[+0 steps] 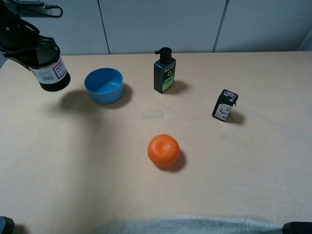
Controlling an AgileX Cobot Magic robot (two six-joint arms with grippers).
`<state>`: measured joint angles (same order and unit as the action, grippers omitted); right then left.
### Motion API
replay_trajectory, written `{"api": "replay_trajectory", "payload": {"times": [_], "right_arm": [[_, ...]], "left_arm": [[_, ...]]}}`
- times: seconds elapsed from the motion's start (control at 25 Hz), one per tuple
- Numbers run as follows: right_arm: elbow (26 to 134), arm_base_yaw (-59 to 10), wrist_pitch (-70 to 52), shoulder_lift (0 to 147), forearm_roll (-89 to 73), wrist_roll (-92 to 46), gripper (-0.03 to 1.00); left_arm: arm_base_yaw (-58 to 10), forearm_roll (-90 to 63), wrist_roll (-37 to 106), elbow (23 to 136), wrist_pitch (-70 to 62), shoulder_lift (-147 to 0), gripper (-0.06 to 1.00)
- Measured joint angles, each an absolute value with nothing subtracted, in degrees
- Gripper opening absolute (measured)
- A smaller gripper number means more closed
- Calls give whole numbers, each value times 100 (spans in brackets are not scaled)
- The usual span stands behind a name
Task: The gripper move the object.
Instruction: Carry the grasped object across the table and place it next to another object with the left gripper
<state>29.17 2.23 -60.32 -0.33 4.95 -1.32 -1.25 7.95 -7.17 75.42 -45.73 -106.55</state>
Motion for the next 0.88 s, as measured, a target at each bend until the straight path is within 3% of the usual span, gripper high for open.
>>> {"api": "replay_trajectory", "payload": {"times": [0.88], "right_arm": [[2917,223,-6032,-33,495,-132,69]], "left_arm": [[-125,672,-793,7958,-4177,-11686,15]]}}
